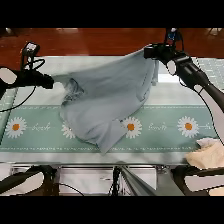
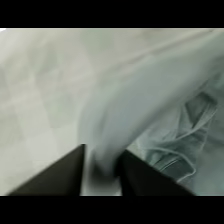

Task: Fold the shirts.

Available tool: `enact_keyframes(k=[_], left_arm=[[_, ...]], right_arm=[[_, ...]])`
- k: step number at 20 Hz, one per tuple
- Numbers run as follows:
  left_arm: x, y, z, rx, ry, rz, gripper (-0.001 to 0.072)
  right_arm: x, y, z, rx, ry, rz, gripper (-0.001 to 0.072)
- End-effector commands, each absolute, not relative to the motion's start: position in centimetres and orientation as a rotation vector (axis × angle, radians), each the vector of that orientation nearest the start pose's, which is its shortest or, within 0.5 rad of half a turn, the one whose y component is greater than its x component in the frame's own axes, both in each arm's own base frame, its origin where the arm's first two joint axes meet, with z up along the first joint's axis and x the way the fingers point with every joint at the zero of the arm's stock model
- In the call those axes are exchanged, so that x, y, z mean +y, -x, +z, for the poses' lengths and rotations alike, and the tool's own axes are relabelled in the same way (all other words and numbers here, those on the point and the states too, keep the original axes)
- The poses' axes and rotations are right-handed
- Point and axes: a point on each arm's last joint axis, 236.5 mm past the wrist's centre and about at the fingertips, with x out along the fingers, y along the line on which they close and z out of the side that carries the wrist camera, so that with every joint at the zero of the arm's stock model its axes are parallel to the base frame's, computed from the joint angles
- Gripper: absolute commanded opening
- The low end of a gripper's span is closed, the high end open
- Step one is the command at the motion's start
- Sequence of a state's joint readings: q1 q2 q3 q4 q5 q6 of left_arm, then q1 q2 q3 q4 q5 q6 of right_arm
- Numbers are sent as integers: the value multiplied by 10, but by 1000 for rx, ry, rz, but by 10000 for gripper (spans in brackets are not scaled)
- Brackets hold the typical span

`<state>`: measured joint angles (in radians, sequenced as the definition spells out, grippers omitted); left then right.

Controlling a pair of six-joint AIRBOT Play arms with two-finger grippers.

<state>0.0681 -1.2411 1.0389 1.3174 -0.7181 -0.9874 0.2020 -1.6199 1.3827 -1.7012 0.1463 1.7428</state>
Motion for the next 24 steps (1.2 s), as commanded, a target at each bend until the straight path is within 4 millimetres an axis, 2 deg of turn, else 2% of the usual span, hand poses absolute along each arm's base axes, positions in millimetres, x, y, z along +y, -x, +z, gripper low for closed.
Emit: enact_keyframes(k=[1, 2, 3, 5, 7, 8, 9, 10, 12, 15, 16, 18, 20, 22, 24], left_arm=[[-9, -438, 21, 915, -214, -256, 527], [-5, -436, 23, 921, -236, -248, 538], [4, -433, 27, 936, -272, -223, 538], [35, -416, 43, 996, -286, -101, 545], [53, -377, 48, 1120, -157, 13, 547], [53, -352, 45, 1201, -78, 38, 547], [43, -331, 40, 1270, -13, 18, 547], [28, -315, 35, 1317, 49, -24, 547], [-12, -288, 23, 1382, 188, -138, 547], [-91, -247, 14, 1478, 493, -382, 548], [-113, -234, 14, 1500, 591, -451, 548], [-134, -210, 4, 1549, 678, -494, 548], [-139, -189, -15, 1605, 701, -456, 548], [-144, -182, -32, 1623, 719, -416, 548], [-150, -183, -43, 1618, 695, -410, 550]], right_arm=[[121, -607, 80, 384, 2, 176, 360], [120, -606, 88, 371, 10, 177, 448], [115, -605, 102, 344, 45, 176, 482], [93, -598, 147, 273, 131, 149, 500], [49, -586, 178, 266, 180, 71, 500], [21, -578, 178, 314, 183, 16, 500], [-7, -569, 168, 384, 182, -38, 500], [-36, -558, 150, 481, 173, -96, 500], [-84, -532, 110, 673, 145, -196, 500], [-126, -503, 73, 851, 155, -257, 500], [-132, -499, 67, 869, 118, -259, 500], [-133, -498, 59, 879, 44, -224, 500], [-131, -496, 54, 892, 10, -190, 500], [-131, -497, 53, 889, -7, -186, 499], [-127, -498, 53, 885, -19, -170, 498]])
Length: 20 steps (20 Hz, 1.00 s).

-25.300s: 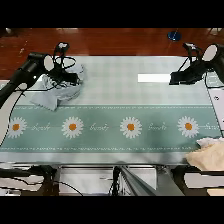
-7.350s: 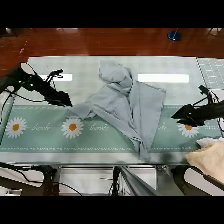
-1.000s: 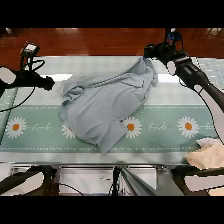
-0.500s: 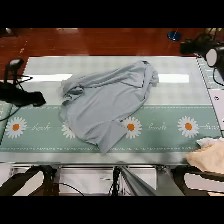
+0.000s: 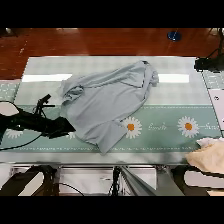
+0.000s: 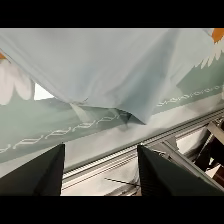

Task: Fold the shirts.

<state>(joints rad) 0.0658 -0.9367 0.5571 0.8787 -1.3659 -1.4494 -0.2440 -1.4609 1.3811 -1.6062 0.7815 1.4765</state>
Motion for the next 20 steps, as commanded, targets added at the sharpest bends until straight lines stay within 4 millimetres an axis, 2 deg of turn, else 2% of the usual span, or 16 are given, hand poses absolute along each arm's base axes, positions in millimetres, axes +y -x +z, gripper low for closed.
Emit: enact_keyframes(k=[1, 2, 3, 7, 15, 17, 18, 20], left_arm=[[-153, -183, -47, 1628, 688, -409, 556], [-157, -182, -52, 1648, 677, -407, 637], [-159, -179, -58, 1673, 668, -406, 643], [-163, -179, -86, 1745, 666, -361, 645], [-158, -207, -123, 1694, 723, -233, 631], [-162, -211, -130, 1703, 776, -207, 365], [-163, -208, -134, 1720, 782, -203, 297], [-163, -200, -138, 1749, 739, -257, 77]], right_arm=[[-125, -499, 53, 884, -22, -163, 498], [-124, -499, 53, 884, -25, -161, 497], [-124, -499, 53, 885, -25, -160, 497], [-123, -499, 53, 885, -31, -158, 496], [-116, -501, 53, 878, -58, -135, 479], [-115, -500, 53, 882, -59, -134, 479], [-115, -499, 52, 887, -60, -133, 480], [-114, -496, 50, 903, -63, -130, 482]])
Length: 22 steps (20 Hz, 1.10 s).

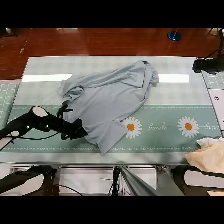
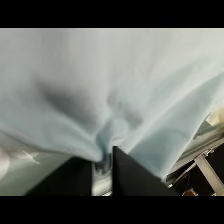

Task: Fold the shirts.

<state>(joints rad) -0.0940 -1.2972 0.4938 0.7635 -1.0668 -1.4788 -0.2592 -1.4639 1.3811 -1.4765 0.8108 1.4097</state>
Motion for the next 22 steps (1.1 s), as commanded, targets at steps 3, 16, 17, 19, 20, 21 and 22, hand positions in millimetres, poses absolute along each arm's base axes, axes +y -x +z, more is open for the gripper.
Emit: enact_keyframes(k=[3, 16, 17, 19, 20, 21, 22], left_arm=[[-162, -193, -138, 1769, 690, -310, 29], [-164, -187, -135, 1777, 651, -379, 29], [-164, -186, -135, 1775, 646, -385, 29], [-165, -185, -134, 1780, 644, -393, 29], [-165, -184, -134, 1782, 637, -405, 29], [-165, -183, -133, 1787, 638, -409, 29], [-166, -182, -133, 1789, 638, -411, 29]], right_arm=[[-105, -494, 36, 941, -104, -87, 533], [4, -527, -51, 992, -633, 306, 605], [7, -531, -52, 980, -649, 305, 601], [13, -534, -63, 989, -651, 302, 597], [20, -534, -69, 998, -650, 304, 597], [26, -536, -75, 1003, -646, 306, 597], [34, -539, -79, 1000, -641, 309, 593]])
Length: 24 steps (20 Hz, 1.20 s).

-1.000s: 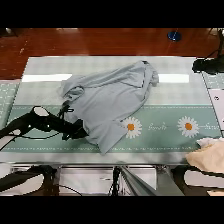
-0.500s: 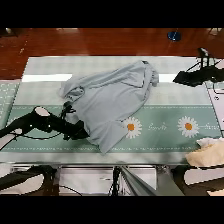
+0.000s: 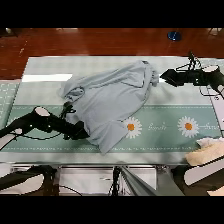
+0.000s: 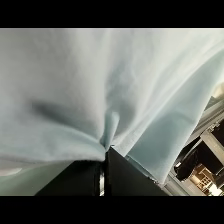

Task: Fold the shirts.

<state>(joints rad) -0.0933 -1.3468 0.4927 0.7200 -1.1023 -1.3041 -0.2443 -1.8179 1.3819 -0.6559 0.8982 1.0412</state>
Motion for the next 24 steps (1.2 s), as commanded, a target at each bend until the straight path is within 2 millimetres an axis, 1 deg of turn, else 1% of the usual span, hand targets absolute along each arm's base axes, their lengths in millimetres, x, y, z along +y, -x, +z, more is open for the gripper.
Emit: enact_keyframes(k=[1, 2, 4, 5, 6, 7, 8, 9, 10, 11, 12, 13, 14, 15, 16, 17, 18, 19, 20, 21, 22, 23, 24], left_arm=[[-166, -182, -133, 1788, 633, -418, 29], [-166, -182, -132, 1787, 631, -421, 29], [-166, -182, -132, 1785, 626, -428, 29], [-166, -181, -132, 1784, 621, -435, 29], [-166, -182, -132, 1784, 620, -436, 30], [-166, -182, -132, 1781, 617, -439, 29], [-166, -185, -130, 1766, 603, -457, 29], [-167, -190, -127, 1746, 593, -470, 28], [-167, -200, -121, 1713, 581, -483, 28], [-167, -212, -113, 1669, 570, -497, 28], [-166, -230, -99, 1606, 561, -508, 27], [-165, -251, -79, 1522, 544, -524, 27], [-162, -271, -55, 1434, 521, -546, 27], [-158, -292, -23, 1329, 492, -568, 27], [-153, -314, 20, 1195, 451, -587, 27], [-145, -331, 67, 1059, 418, -587, 27], [-132, -344, 124, 899, 378, -575, 27], [-120, -349, 179, 747, 339, -554, 27], [-105, -346, 240, 583, 293, -521, 27], [-92, -337, 291, 445, 253, -484, 27], [-82, -319, 341, 315, 207, -446, 27], [-75, -301, 376, 221, 160, -409, 27], [-69, -279, 408, 135, 107, -368, 27]], right_arm=[[43, -543, -82, 990, -631, 313, 589], [51, -548, -85, 979, -625, 308, 586], [64, -555, -94, 968, -619, 283, 527], [69, -558, -98, 962, -611, 271, 378], [70, -561, -97, 948, -602, 262, 157], [70, -565, -89, 926, -605, 258, 18], [68, -568, -77, 898, -589, 262, 18], [63, -571, -58, 859, -553, 274, 18], [55, -573, -31, 810, -511, 283, 18], [45, -573, 0, 756, -476, 279, 18], [34, -571, 31, 704, -442, 273, 18], [24, -568, 67, 641, -424, 267, 18], [16, -562, 101, 584, -414, 263, 18], [10, -555, 134, 526, -403, 258, 18], [4, -544, 170, 463, -392, 252, 18], [-1, -532, 203, 404, -386, 246, 18], [-4, -517, 239, 339, -379, 240, 18], [-6, -500, 274, 274, -369, 235, 18], [-7, -482, 304, 214, -357, 232, 18], [-7, -463, 333, 155, -346, 229, 18], [-5, -440, 362, 94, -335, 228, 18], [-3, -417, 388, 35, -328, 226, 18], [2, -393, 412, -21, -317, 229, 18]])
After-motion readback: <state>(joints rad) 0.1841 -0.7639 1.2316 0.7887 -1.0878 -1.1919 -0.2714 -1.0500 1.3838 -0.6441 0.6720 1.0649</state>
